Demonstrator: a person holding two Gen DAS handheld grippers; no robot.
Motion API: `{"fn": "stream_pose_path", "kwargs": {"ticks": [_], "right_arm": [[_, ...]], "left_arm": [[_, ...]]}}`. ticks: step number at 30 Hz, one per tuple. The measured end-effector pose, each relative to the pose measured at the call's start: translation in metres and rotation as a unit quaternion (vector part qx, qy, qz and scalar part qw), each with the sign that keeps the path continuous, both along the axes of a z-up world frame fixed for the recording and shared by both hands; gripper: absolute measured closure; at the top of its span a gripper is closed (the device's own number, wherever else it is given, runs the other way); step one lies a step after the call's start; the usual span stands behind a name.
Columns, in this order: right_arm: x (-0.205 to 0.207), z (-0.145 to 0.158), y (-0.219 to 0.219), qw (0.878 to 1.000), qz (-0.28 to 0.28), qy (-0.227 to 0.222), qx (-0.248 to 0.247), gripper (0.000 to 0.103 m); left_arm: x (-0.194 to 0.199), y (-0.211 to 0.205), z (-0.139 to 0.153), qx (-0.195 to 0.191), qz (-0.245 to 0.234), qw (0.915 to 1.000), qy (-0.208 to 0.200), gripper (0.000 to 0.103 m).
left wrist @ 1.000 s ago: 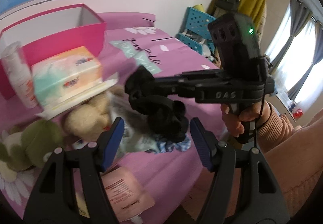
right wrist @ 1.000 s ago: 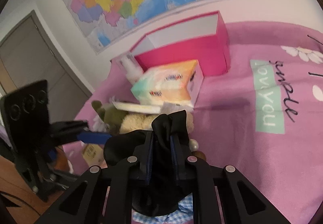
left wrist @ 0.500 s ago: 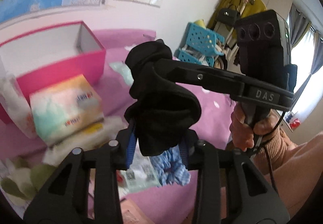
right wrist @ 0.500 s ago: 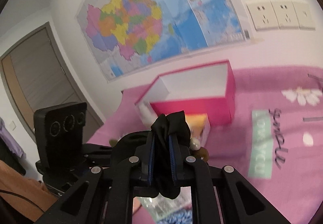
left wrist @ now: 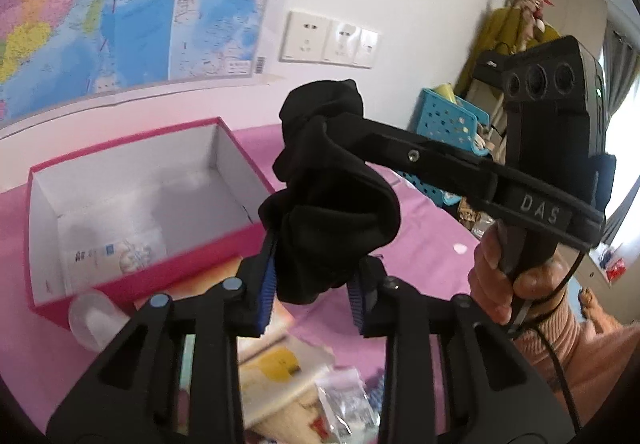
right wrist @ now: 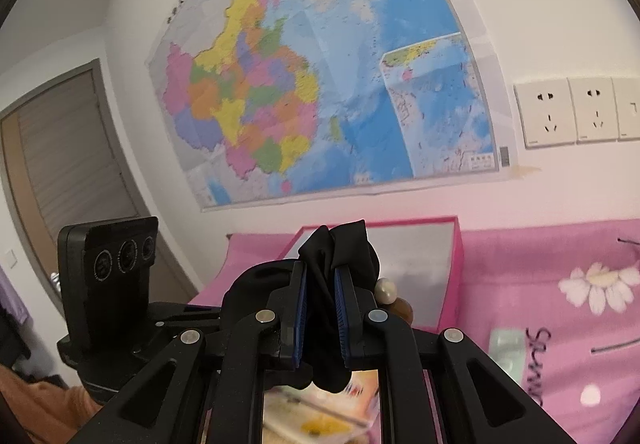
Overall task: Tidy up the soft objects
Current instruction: 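Carry the black fabric into the pink box and open the right gripper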
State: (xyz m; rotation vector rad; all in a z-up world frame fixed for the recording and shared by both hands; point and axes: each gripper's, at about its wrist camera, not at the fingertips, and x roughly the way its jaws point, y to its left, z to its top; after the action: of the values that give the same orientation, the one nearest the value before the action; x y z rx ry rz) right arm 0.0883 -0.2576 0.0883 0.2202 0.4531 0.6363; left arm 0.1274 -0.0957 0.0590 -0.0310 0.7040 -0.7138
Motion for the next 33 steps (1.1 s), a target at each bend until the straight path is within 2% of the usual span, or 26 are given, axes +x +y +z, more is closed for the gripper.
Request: {"fn": "stream_pose_path", "kwargs": {"ticks": [10,17,19,20,22,28,33], "right_arm": [[0.062,-0.013,0.010,0.999,-0.024,0.030,-0.011,0.090],[0.093,-0.037,0.018,0.996,-0.045,0.074,-0.029,0.089],[0.102,-0.044,0.022,0.993,-0.065,0.090,-0.047,0.083],[0.106,-0.047,0.023,0.991,-0.075,0.098,-0.054,0.072],[0.111,-0.052,0.022,0.988,-0.092,0.110,-0.061,0.058],[0.099,-0.053,0.017,0.989,-0.091,0.095,-0.071,0.057],[0.067,-0.046,0.005,0.992,-0.068,0.075,-0.071,0.055]], "left_arm": [[0.067,-0.001,-0.010,-0.008,0.044,0.9970,0.064,0.071],[0.092,-0.008,-0.032,0.025,0.077,0.9919,0.098,0.071],[0.098,-0.008,-0.036,0.039,0.097,0.9890,0.104,0.057],[0.100,-0.006,-0.037,0.042,0.105,0.9878,0.107,0.046],[0.097,-0.006,-0.036,0.053,0.114,0.9879,0.091,0.046],[0.080,-0.002,-0.026,0.069,0.124,0.9885,0.053,0.046],[0.050,0.002,-0.017,0.067,0.098,0.9927,0.019,0.046]]}}
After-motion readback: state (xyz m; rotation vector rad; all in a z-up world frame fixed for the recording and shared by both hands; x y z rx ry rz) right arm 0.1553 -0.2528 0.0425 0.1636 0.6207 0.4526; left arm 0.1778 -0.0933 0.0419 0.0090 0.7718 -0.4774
